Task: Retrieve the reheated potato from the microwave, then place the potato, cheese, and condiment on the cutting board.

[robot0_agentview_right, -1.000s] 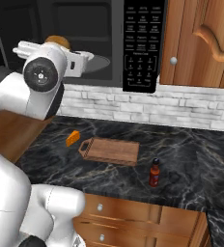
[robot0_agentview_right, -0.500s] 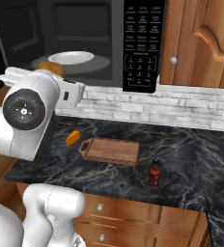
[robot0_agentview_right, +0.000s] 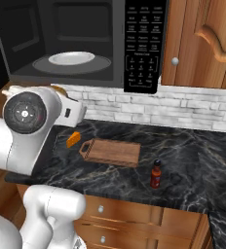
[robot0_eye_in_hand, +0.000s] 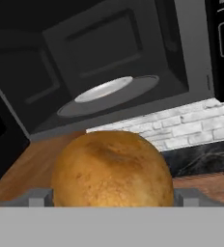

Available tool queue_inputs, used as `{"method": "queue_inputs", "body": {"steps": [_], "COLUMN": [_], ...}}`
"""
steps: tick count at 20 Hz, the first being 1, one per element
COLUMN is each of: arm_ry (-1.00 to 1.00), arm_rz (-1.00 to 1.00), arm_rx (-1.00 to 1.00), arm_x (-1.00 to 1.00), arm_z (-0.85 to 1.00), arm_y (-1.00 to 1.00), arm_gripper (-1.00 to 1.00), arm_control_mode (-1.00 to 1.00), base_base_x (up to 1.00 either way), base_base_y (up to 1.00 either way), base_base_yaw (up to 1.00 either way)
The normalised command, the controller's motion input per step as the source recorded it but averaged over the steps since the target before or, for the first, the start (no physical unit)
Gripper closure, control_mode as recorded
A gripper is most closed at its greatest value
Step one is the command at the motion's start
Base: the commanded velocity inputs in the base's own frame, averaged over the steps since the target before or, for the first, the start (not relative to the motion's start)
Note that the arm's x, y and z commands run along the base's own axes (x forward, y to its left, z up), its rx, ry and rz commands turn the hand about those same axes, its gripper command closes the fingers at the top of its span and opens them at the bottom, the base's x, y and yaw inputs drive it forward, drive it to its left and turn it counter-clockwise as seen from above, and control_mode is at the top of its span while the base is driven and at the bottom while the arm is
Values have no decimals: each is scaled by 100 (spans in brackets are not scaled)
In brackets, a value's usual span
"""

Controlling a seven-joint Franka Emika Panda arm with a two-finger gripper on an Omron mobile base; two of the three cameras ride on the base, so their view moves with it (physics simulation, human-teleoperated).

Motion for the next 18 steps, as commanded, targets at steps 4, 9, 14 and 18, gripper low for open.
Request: {"method": "queue_inputs", "body": {"steps": [4,9,14,18], "arm_ry": [22,20,17,13], "arm_rz": [0,0,0,0], "arm_rx": [0,0,-2,-3], "arm_x": [18,39,72,78], "arm_z": [-60,-62,-64,-63], "arm_y": [0,0,-1,-3], "arm_gripper": [100,100,100,100], "arm_control_mode": [-100,-100,-100,-100], "base_base_x": [0,0,0,0], "base_base_y": [0,0,0,0], "base_base_yaw": [0,0,0,0]}}
